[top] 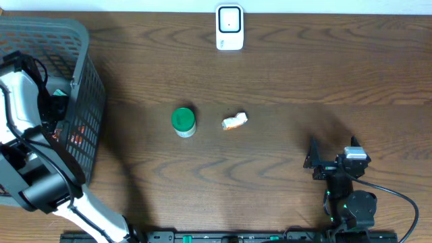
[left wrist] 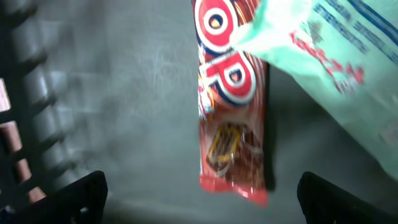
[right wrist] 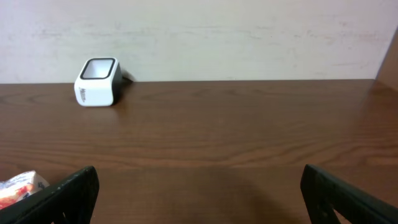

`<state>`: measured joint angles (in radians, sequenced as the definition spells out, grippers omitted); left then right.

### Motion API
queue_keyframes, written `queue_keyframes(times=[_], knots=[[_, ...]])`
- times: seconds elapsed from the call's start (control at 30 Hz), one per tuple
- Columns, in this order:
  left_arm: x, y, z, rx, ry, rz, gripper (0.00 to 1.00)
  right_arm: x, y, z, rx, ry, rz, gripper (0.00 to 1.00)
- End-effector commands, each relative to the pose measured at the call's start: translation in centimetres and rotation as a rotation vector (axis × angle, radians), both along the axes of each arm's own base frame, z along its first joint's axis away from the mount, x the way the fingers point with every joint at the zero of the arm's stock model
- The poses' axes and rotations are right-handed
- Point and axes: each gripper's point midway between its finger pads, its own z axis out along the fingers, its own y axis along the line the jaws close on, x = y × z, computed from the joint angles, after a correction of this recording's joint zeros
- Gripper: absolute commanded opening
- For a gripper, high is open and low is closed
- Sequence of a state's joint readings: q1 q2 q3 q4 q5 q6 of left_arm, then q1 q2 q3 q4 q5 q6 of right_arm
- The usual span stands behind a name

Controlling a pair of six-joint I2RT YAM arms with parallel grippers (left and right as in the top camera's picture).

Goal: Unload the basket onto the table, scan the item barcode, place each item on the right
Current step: 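Grasp the red candy bar in the basket with the left gripper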

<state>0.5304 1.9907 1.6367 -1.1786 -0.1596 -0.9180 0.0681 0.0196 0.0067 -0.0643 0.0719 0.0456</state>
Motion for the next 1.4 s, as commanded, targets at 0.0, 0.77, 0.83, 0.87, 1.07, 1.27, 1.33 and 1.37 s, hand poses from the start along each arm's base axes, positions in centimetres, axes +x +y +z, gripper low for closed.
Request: queue_keyframes(times=[0.0,0.77,0.83,0.87,1.07,1.27,1.33,1.37], knots=[[-0.7,1.1,-1.2,-0.006,0.026,0.014,0.98,0.0,0.1,-0.2,0.012,0.005,0.001,0.99],[-1.5,1.4,-7.1,0.005,0.003,-0.061,0.47,0.0,0.1,-0.2,0.012,0.005,0.001,0.99],[-2.1,1.3,-7.7,-0.002,0.014,-0.056,0.26,0.0,0.1,-0.2,0.012,0.005,0.002,0.99],[-2.4,1.2,-7.9,-0.006,0.02,-0.052,0.13,0.0,0.1,-0.2,0.012,0.005,0.001,0.99],[-2.4,2.5,-5.2,0.026,-0.026,-0.023,0.07,0.0,0.1,-0.2,0.012,0.005,0.001,0.99],[-0.7,3.1,3.1,0.136,-0.24,-0.022,0.07,0.0,0.1,-0.2,0.012,0.005,0.001,0.99],[0.5,1.7,7.7,0.138,-0.42,-0.055,0.07,0.0,0.1,-0.2,0.012,0.005,0.001,0.99],[0.9,1.2,9.2,0.133,-0.481,-0.067,0.07,0.0,0.1,-0.2,0.012,0.005,0.001,0.99]])
